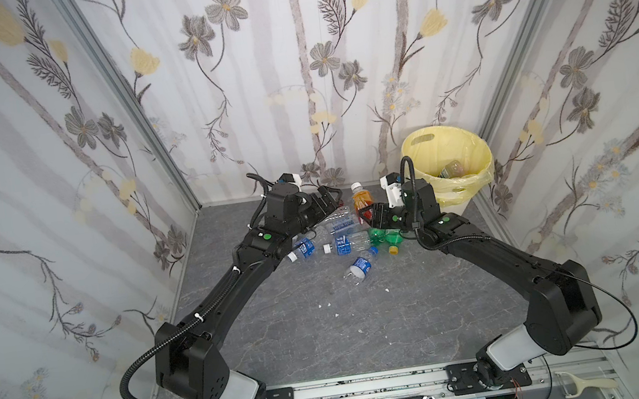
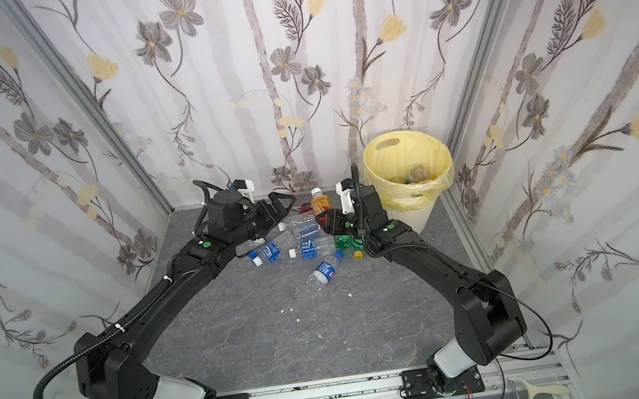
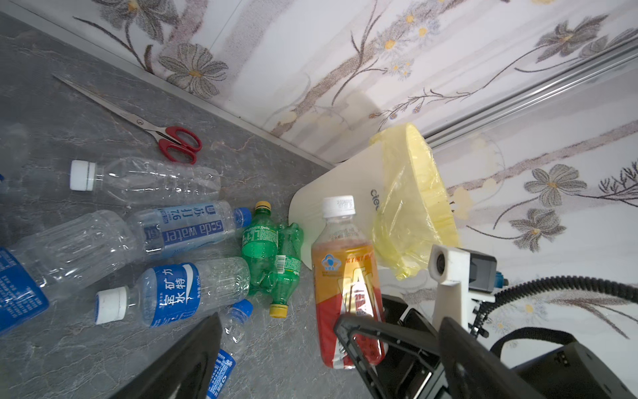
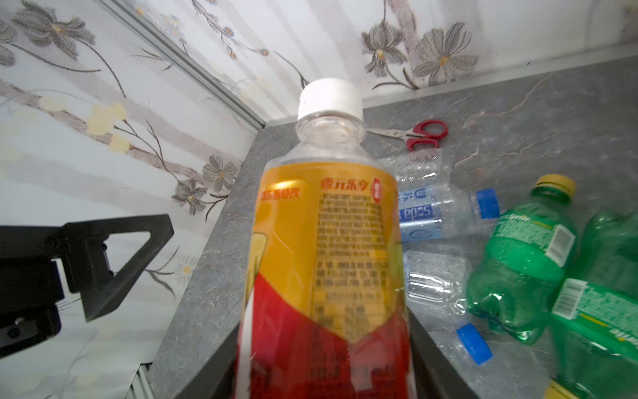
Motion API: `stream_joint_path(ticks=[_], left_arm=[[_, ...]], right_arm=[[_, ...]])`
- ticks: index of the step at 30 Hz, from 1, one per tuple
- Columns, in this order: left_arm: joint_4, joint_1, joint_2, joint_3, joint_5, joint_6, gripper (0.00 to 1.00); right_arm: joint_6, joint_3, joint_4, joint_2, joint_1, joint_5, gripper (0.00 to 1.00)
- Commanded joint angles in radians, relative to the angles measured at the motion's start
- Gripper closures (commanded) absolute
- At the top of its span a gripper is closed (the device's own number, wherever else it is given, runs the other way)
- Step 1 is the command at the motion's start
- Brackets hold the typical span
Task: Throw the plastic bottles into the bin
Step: 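Carry the tea bottle with the right gripper over the bin while the left gripper opens, then open the right gripper above the bin to drop the tea bottle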
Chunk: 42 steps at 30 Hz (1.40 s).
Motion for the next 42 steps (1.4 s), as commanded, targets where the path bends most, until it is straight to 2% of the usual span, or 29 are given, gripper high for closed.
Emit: stream_joint_path(ticks=[1, 11, 20, 25, 29, 31, 35, 42], left_arm=[[0.023, -0.021, 0.013, 0.026, -0.026, 0.034, 0.00], [0.023, -0.136, 0.117, 0.195, -0.043, 0.123, 0.00], [0.023, -0.223, 0.201, 0.340, -0.034, 0.216, 0.00], [0.023, -0.241, 0.195, 0.349, -0.061, 0.248, 0.00], [0.023, -0.241, 0.192, 0.330, -0.071, 0.250, 0.00], [0.023, -0.240, 0.190, 0.317, -0.073, 0.244, 0.00], [0.023, -0.241, 0.179, 0.286, -0.081, 0.239, 0.00], [0.023, -0.239, 0.164, 0.236, -0.101, 0.238, 0.00]], right_arm=[[-0.096, 0.067, -0.103, -0.026, -0.020, 0.085, 0.48], [-0.228, 0.297, -0.212, -0.110, -0.106, 0.252, 0.48], [-0.246, 0.522, -0.249, -0.203, -0.243, 0.369, 0.47], [-0.246, 0.601, -0.226, -0.238, -0.315, 0.399, 0.46], [-0.232, 0.604, -0.274, -0.171, -0.358, 0.423, 0.45], [-0.209, 0.587, -0.322, -0.104, -0.379, 0.435, 0.38], [-0.175, 0.575, -0.411, 0.033, -0.417, 0.379, 0.01], [-0.154, 0.505, -0.339, -0.031, -0.415, 0.351, 0.00]])
